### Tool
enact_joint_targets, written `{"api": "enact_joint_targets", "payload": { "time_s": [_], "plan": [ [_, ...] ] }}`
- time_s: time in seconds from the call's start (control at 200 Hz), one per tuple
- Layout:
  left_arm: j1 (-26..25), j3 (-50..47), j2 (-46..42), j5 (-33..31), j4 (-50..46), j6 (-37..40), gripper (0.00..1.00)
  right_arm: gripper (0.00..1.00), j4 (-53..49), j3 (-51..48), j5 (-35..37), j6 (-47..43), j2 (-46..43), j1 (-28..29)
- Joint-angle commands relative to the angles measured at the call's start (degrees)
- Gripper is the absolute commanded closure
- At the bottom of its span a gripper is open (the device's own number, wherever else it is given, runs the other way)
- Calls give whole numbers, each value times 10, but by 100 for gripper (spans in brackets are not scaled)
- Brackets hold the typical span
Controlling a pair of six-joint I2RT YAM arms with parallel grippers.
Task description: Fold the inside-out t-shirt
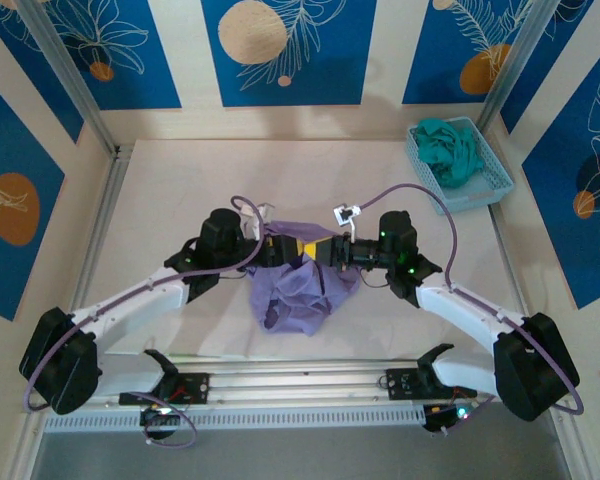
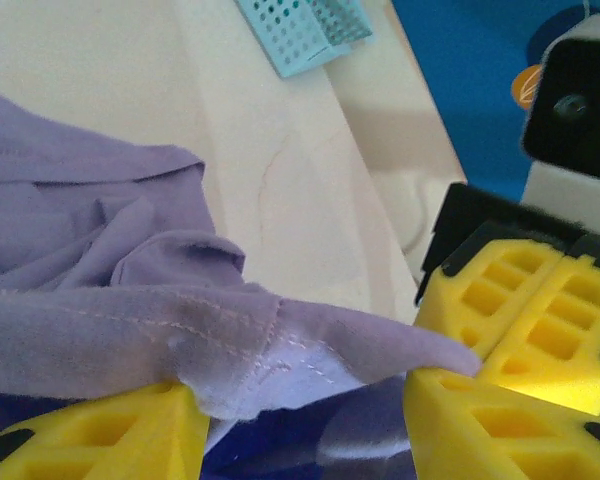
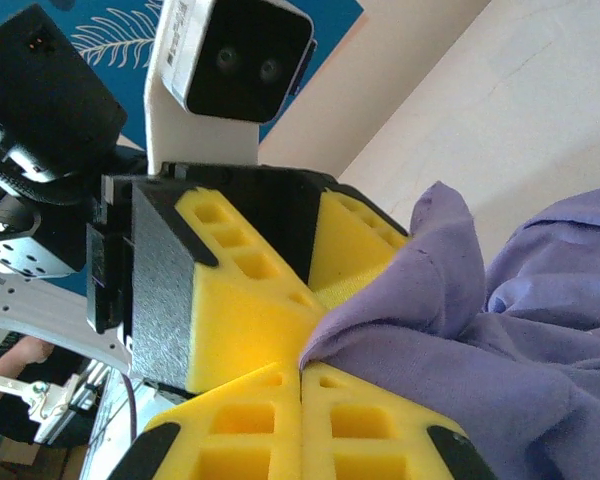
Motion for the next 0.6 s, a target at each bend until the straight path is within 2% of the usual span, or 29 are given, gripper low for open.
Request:
{"api": "enact_joint_targets", "payload": {
  "time_s": [0.0,0.23,0.4,0.55,0.595],
  "plan": [
    [8,11,1,18,55,-22,47,100,12,-7,1,3,-11,2],
    [8,9,-1,31,84,-35,57,100,13,-8,6,4,-7,2],
    [8,16,9,25,68,-19,73,100,18,-8,3,5,-3,2],
    [11,27,6,17,37,7,100,100,-29,-10,21,-28,-13,0],
    [11,31,-2,12,20,17,100,100,-66,-8,45,-53,-23,1]
  ]
}}
